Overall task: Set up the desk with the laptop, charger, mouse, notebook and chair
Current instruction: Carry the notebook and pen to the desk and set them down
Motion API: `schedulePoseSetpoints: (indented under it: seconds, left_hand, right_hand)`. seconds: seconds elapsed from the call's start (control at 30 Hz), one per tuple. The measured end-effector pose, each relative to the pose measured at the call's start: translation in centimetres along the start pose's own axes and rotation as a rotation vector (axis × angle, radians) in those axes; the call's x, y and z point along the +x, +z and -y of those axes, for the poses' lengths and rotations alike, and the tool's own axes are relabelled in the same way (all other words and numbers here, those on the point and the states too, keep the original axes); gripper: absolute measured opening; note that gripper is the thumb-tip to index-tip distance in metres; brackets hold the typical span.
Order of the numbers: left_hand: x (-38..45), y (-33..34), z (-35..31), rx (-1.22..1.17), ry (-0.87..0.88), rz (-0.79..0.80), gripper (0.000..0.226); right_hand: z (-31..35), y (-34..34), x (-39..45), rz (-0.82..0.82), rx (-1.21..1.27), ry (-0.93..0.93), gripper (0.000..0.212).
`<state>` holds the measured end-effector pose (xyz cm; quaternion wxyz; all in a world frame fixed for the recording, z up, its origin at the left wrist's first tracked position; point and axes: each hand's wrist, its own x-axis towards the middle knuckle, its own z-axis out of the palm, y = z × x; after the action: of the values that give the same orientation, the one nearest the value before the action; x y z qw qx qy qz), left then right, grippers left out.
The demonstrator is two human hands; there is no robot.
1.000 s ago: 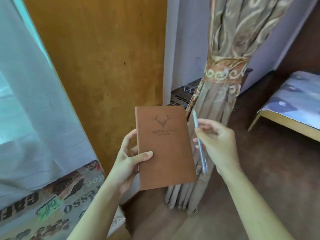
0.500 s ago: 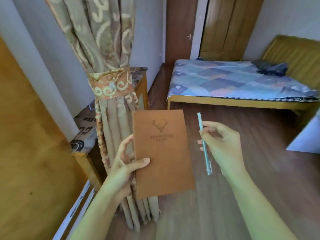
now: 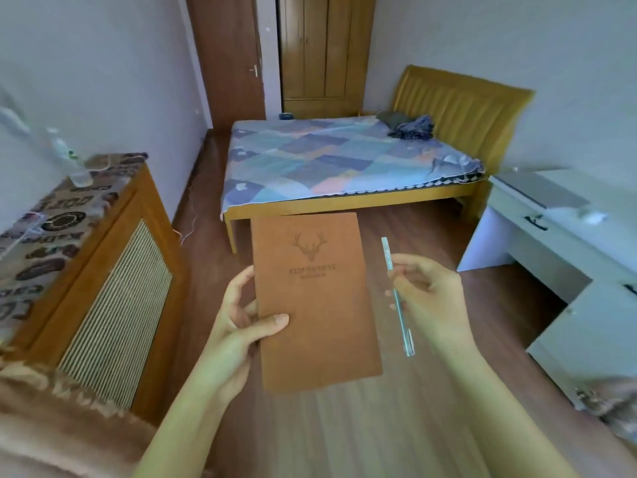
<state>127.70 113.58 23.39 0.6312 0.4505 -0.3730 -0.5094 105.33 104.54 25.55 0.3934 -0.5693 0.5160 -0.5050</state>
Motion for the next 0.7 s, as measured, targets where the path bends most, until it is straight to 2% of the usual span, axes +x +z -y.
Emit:
schedulePoseSetpoints:
  seconds: [0.13,0.33,0.7]
  left_hand:
    - [7.9,3.3,1.3,0.036,-0.036,0.023,0.08]
    - [21.3,9.4,4.7,0.056,-0.125,0.16,0.084]
    - [45.1,24.7,11.0,0.078,-0.286,0.529,0.085]
  right_hand:
    - [-2.3,-2.5,6.8,-0.08,-0.091,-0.02,0.027]
    - [-6.1,-6.4,17.0,-0.237,-0.078,0.037,0.021]
    - [-11.3,-15.0,32.9,-0.629,-0.094,0.15,0.019]
